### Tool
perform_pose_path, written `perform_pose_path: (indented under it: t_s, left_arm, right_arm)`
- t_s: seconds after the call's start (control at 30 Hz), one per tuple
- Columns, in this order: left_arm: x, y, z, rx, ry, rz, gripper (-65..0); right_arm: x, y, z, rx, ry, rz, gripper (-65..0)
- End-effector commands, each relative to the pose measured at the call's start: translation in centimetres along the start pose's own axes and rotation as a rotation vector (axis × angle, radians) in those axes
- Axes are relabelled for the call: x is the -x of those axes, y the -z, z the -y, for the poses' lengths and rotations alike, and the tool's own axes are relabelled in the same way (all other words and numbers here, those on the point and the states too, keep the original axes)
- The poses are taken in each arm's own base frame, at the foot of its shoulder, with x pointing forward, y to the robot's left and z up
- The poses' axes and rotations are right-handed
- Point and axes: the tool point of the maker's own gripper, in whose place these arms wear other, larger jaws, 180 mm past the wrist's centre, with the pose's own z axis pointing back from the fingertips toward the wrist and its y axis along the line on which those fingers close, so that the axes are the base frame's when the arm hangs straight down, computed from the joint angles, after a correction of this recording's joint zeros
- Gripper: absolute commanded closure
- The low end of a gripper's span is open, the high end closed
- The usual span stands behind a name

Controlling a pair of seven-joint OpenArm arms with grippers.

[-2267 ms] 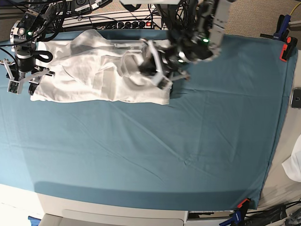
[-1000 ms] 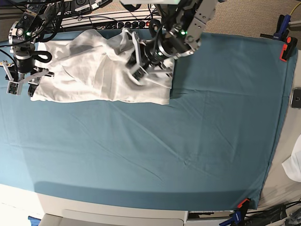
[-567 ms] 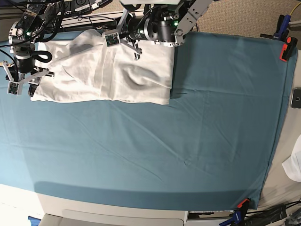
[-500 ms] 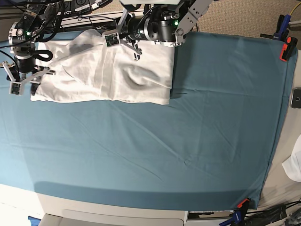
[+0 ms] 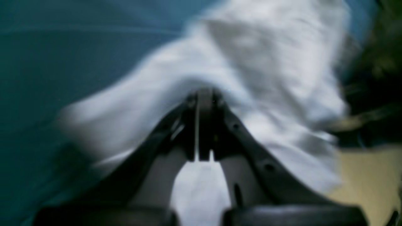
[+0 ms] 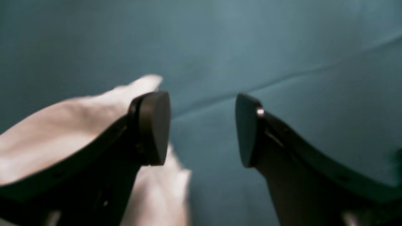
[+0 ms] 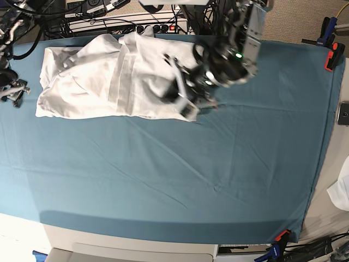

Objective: Fold the T-shirt properly
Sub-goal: 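Release the hem end and raise the left gripper away from the shirt, then grasp the shirt's folded end with the right gripper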

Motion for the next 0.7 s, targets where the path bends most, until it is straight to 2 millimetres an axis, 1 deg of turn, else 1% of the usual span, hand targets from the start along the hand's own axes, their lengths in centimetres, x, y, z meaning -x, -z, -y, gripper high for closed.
perform_pose_path:
  t_s: [0.0,0.1,0.2,0.27,0.37,0.47,0.67]
  left_arm:
    - [-1.4,-0.6,-0.6,-0.008,-0.006,0.053,-0.7]
    - [-0.6,-1.9,-3.2,-0.059,-0.027,0.038,-0.7]
    - [0.3,-3.2,-5.3,-0.093,0.001,0.011,-0.7]
    - [0.7,-3.8,-6.2,-0.108,0.013,-0.004,-0.7]
    - [1.1,-4.2,-6.7,-0.115,0.029,-0.020,-0.7]
    - [1.1,-4.3,-6.6,-0.110,0.038,-0.022,-0.7]
    - [1.0,-4.2,-6.5,-0.100,0.030,-0.015,-0.7]
  right_arm:
    - [-1.1,-0.3,0.3,-0.043,0.001,0.014,-33.3]
    - [1.6,0.3,-0.4,-0.210,0.076,-0.098,-33.3]
    - [3.1,0.5,-0.2,-0.328,0.190,-0.132,-33.3]
    - [3.9,0.6,0.2,-0.381,0.265,-0.144,-33.3]
    - [5.0,0.8,0.6,-0.431,0.376,-0.169,-33.3]
    - [5.7,0.9,0.0,-0.492,0.470,-0.173,-33.3]
    - [5.8,0.9,-0.7,-0.534,0.529,-0.141,-33.3]
